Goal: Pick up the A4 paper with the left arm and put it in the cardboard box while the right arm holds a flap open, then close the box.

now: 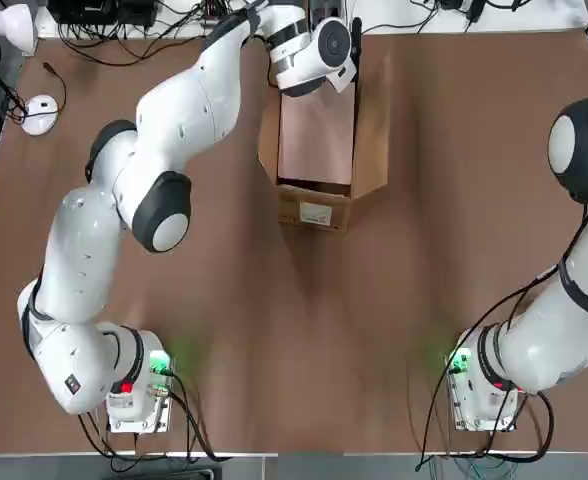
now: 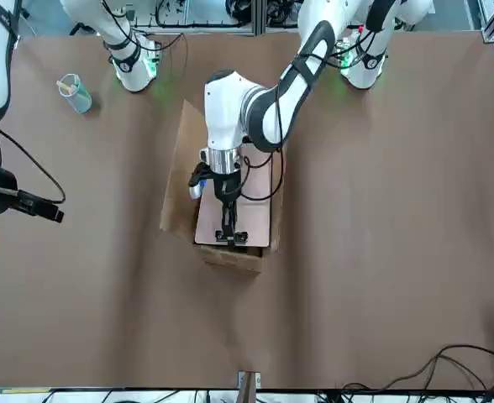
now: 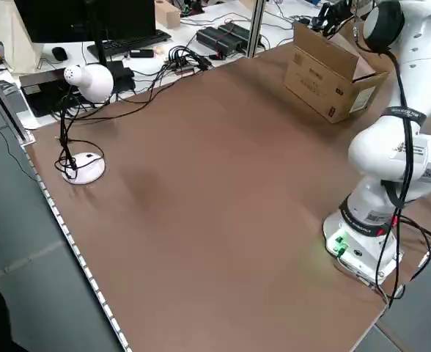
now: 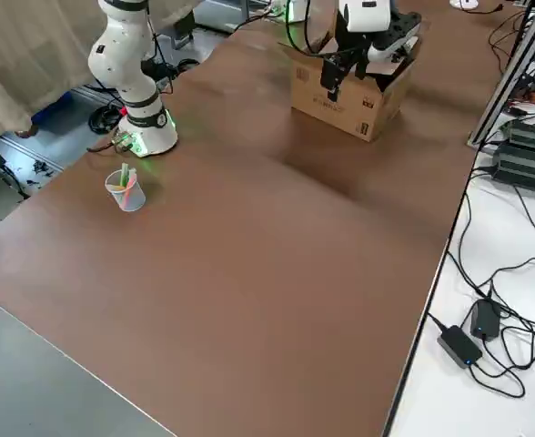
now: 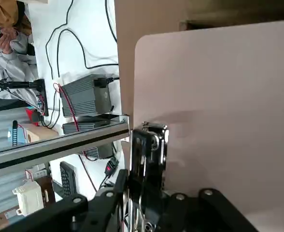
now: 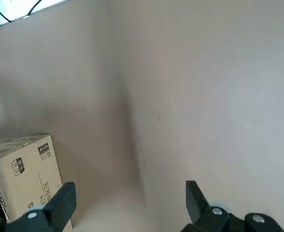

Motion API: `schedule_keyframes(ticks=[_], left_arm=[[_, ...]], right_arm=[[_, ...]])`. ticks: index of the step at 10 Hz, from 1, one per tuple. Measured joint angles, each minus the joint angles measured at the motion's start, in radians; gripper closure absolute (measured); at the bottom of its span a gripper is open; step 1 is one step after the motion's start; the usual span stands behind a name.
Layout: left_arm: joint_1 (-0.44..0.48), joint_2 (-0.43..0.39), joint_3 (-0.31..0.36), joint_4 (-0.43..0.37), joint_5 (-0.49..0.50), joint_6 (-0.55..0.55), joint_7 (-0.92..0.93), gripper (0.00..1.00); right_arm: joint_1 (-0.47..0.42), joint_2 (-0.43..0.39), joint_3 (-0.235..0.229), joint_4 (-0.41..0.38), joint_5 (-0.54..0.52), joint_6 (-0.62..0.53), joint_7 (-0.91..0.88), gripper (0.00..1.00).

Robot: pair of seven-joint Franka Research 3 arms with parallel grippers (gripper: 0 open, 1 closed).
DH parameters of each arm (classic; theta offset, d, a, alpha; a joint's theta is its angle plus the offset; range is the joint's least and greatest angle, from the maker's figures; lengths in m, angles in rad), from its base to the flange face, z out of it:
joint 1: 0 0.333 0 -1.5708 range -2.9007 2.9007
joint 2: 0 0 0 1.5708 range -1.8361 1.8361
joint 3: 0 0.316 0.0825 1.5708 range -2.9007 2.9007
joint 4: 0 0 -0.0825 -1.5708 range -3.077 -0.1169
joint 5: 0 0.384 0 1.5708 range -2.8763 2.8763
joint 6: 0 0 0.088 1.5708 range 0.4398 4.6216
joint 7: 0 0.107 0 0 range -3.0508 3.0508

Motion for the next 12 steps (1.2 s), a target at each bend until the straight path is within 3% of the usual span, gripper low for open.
schedule_keyframes(ticks=[12], left_arm=[[-0.015, 0.015, 0.0, -0.04, 0.035, 0.018, -0.111, 0.88]], right_arm=[[-0.006, 0.0, -0.004, 0.0, 0.0, 0.0, 0.0, 0.0]])
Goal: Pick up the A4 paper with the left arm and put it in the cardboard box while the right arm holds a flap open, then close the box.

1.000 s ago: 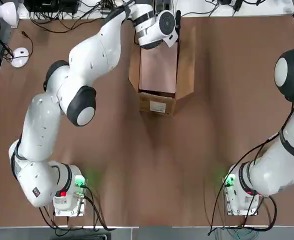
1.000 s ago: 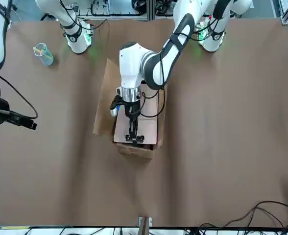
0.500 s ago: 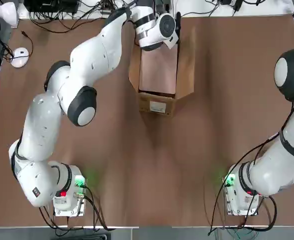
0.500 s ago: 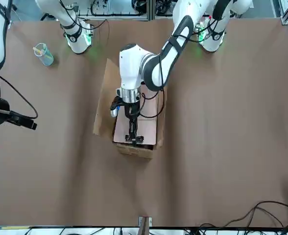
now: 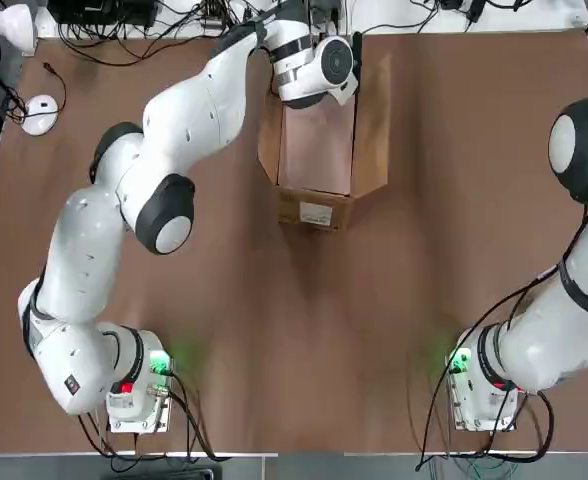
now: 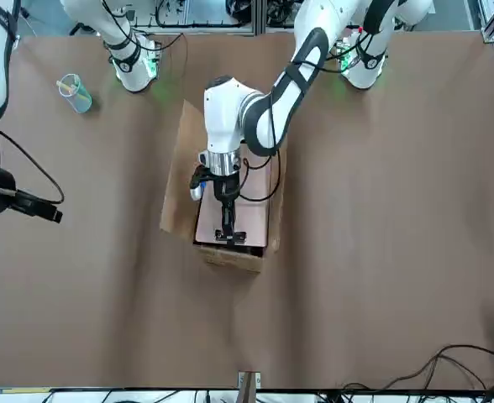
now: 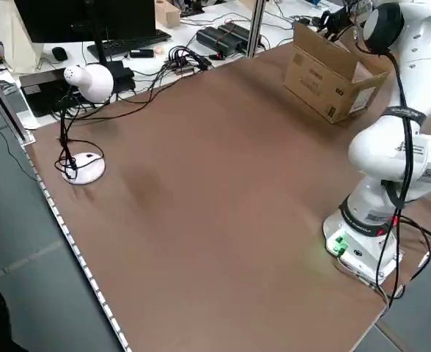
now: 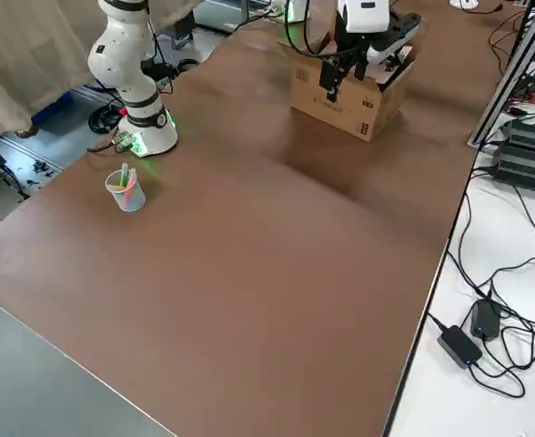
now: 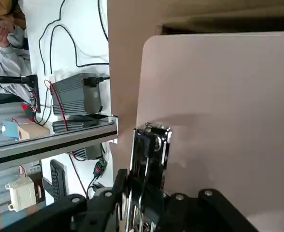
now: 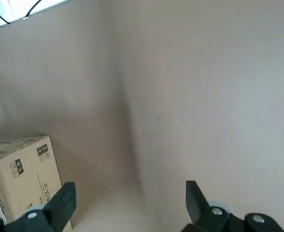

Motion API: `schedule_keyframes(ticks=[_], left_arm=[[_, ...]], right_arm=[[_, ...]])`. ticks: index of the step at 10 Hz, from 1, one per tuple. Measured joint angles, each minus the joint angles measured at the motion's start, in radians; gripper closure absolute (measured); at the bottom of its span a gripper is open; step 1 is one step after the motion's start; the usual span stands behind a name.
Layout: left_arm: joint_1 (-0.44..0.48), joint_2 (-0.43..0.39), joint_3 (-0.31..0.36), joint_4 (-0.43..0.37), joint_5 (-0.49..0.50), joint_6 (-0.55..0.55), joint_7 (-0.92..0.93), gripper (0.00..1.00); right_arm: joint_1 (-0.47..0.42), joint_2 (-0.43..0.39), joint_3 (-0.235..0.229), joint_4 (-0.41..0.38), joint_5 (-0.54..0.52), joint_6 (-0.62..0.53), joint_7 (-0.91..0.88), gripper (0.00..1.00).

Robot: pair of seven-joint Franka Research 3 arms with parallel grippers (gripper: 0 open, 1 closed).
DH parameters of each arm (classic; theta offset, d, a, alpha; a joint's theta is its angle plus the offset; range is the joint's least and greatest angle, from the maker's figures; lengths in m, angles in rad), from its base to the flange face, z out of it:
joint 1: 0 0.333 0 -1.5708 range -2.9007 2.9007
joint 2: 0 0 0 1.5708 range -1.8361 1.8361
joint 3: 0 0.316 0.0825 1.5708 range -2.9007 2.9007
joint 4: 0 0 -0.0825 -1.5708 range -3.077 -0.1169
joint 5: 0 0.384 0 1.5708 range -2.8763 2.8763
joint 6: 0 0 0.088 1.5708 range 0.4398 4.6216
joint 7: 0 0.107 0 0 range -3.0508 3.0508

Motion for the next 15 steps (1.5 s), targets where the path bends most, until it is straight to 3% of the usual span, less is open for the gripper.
schedule_keyframes(ticks=[9, 11, 12, 14, 15], left_arm=[[-0.018, 0.0, 0.0, -0.036, 0.045, 0.0, -0.083, 0.84], [-0.023, 0.001, -0.001, -0.042, 0.061, 0.0, -0.103, 0.77], [-0.027, 0.002, -0.001, -0.046, 0.064, 0.0, -0.109, 0.62], [-0.035, 0.004, -0.001, -0.052, 0.068, 0.0, -0.121, 0.52], [-0.035, 0.005, -0.001, -0.053, 0.072, 0.0, -0.13, 0.37]], right_arm=[[-0.017, 0.0, -0.003, 0.0, 0.0, 0.0, 0.0, 0.0], [-0.016, 0.0, -0.002, 0.0, -0.001, 0.0, -0.001, 0.0], [-0.015, 0.0, 0.0, 0.0, -0.008, 0.0, -0.002, 0.0], [-0.014, 0.0, 0.001, 0.0, -0.013, 0.0, -0.003, 0.0], [-0.014, 0.0, 0.001, 0.0, -0.013, 0.0, -0.003, 0.0]])
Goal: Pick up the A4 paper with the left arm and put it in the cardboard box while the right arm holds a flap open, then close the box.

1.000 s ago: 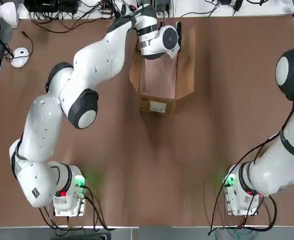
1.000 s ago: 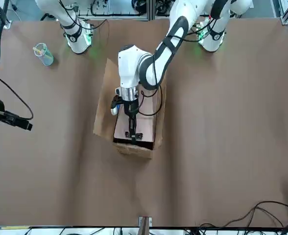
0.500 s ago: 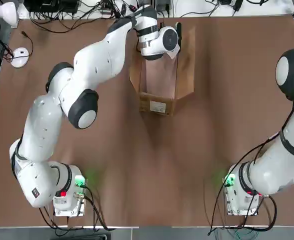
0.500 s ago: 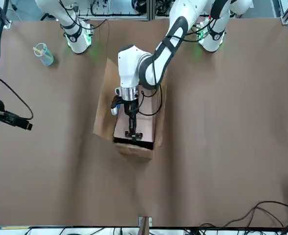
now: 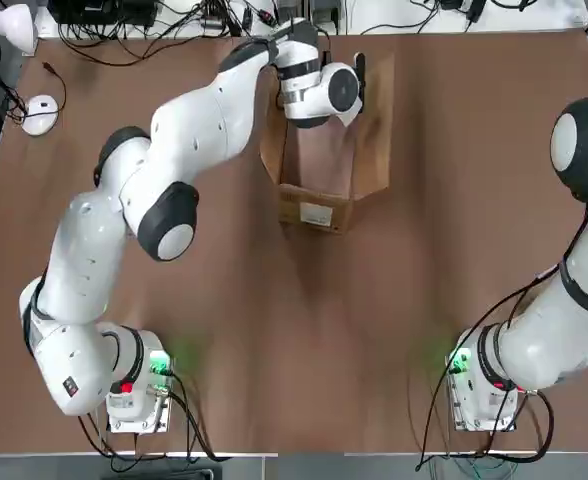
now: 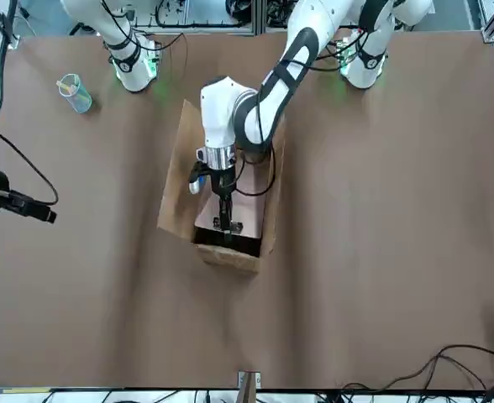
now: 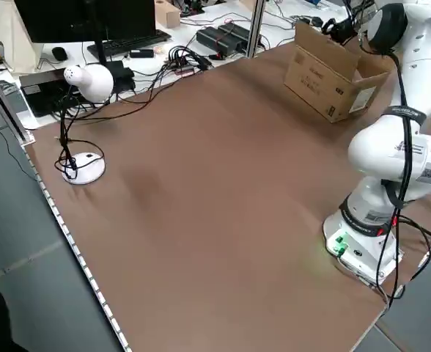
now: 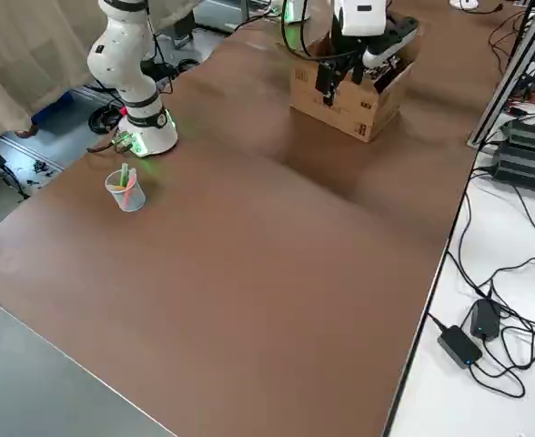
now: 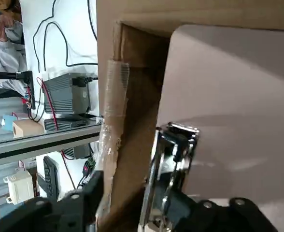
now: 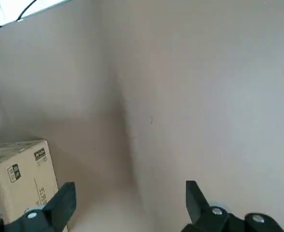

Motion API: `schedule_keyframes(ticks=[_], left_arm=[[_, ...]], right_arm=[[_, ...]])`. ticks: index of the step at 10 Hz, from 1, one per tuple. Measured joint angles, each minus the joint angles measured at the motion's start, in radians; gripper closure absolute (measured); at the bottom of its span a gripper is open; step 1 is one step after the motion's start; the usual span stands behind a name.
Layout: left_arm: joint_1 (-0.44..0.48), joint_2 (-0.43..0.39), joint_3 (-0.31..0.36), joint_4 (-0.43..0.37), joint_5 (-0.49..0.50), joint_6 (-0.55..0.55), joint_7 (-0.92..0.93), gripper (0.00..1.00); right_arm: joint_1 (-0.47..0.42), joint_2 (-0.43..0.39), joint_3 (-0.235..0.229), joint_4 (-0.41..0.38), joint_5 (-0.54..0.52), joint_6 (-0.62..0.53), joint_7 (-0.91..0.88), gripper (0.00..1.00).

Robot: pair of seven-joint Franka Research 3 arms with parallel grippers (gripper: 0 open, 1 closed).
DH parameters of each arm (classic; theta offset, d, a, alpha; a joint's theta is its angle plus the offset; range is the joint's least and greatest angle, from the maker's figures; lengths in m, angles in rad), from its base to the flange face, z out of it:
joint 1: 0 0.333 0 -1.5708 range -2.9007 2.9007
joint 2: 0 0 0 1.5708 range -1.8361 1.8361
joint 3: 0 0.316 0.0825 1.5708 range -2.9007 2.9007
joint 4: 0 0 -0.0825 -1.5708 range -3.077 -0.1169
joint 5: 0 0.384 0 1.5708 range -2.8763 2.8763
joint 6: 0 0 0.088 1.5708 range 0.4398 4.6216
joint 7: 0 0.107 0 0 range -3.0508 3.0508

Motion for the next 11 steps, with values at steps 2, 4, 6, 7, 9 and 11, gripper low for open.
schedule_keyframes(ticks=[2, 4, 6, 7, 9, 11], left_arm=[[0.001, 0.0, 0.001, 0.0, 0.003, 0.0, -0.007, 0.09], [0.002, 0.0, 0.001, -0.003, 0.003, 0.0, -0.042, 0.0], [0.002, 0.0, 0.001, -0.023, 0.003, 0.001, -0.116, 0.0], [0.002, 0.001, 0.0, -0.038, 0.003, 0.002, -0.146, 0.0], [0.002, 0.001, -0.001, -0.052, 0.003, 0.003, -0.171, 0.0], [0.005, -0.006, -0.001, -0.05, -0.037, 0.006, -0.174, 0.0]], right_arm=[[0.001, 0.0, 0.001, 0.0, 0.0, 0.0, 0.0, 0.0], [0.001, 0.0, 0.001, 0.0, 0.0, 0.0, 0.0, 0.0], [0.001, 0.0, 0.001, 0.0, 0.0, 0.0, 0.0, 0.0], [0.001, 0.0, 0.001, 0.0, 0.0, 0.0, 0.0, 0.0], [0.001, 0.0, 0.001, 0.0, -0.001, 0.0, 0.0, 0.0], [0.001, 0.0, 0.001, 0.0, -0.001, 0.0, 0.0, 0.0]])
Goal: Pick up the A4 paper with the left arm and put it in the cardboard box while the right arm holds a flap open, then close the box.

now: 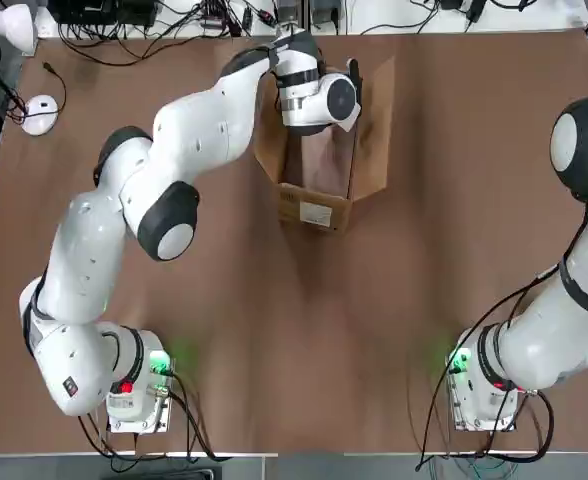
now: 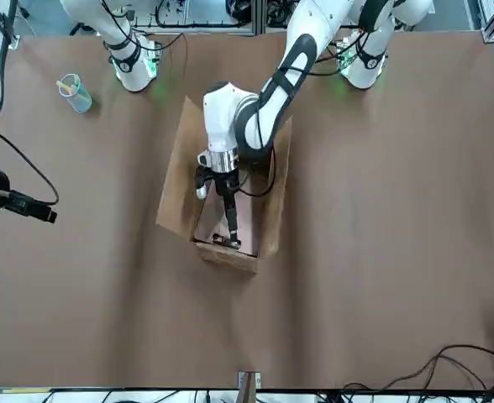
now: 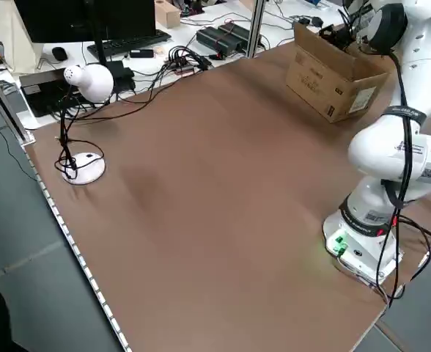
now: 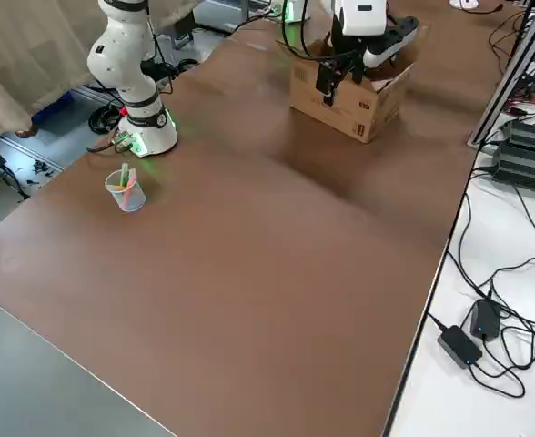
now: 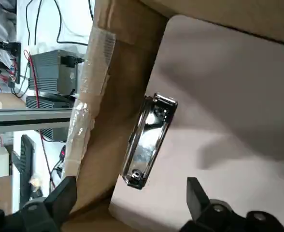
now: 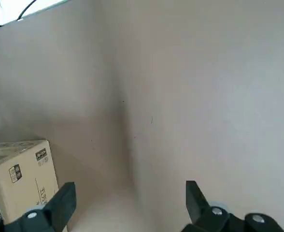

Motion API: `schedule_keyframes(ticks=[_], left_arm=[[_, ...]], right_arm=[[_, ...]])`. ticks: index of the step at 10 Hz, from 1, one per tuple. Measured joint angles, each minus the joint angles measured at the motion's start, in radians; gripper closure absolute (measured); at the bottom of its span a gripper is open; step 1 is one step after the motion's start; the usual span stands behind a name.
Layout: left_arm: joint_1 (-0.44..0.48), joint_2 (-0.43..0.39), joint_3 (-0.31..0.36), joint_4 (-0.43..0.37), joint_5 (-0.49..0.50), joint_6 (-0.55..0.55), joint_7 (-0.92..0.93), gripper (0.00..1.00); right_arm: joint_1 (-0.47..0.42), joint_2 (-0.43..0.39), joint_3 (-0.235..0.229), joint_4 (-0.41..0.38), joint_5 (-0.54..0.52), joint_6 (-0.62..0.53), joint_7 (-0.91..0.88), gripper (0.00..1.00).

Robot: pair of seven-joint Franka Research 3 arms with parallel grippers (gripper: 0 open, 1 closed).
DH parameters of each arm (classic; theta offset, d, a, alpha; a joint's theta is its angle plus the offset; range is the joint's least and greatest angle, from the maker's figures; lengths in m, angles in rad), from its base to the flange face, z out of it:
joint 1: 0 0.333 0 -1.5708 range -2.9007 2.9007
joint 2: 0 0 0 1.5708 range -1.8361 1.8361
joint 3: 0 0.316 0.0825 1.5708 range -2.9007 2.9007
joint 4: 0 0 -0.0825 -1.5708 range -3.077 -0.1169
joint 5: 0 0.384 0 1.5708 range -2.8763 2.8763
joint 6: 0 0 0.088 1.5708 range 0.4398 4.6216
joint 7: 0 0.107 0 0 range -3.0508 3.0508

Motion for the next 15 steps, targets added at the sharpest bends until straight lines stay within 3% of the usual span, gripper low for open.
schedule_keyframes(ticks=[4, 7, 9, 12, 15], left_arm=[[0.024, -0.067, 0.002, 0.008, -0.212, -0.016, 0.01, 0.0], [0.069, -0.152, 0.007, 0.012, -0.465, -0.121, 0.01, 0.0], [0.145, -0.212, 0.009, 0.014, -0.636, -0.153, 0.011, 0.0], [0.276, -0.289, 0.011, 0.015, -0.808, -0.274, 0.01, 0.0], [0.461, -0.34, 0.01, 0.015, -0.997, -0.328, 0.042, 0.0]], right_arm=[[0.0, 0.0, 0.0, 0.0, 0.0, 0.0, 0.0, 0.0], [0.0, 0.0, 0.0, 0.0, 0.0, 0.0, 0.0, 0.0], [0.004, 0.0, 0.005, 0.0, 0.0, 0.0, -0.001, 0.0], [0.042, 0.0, 0.02, 0.001, 0.001, 0.001, -0.002, 0.0], [0.087, 0.0, 0.05, 0.0, 0.002, -0.012, -0.002, 0.0]])
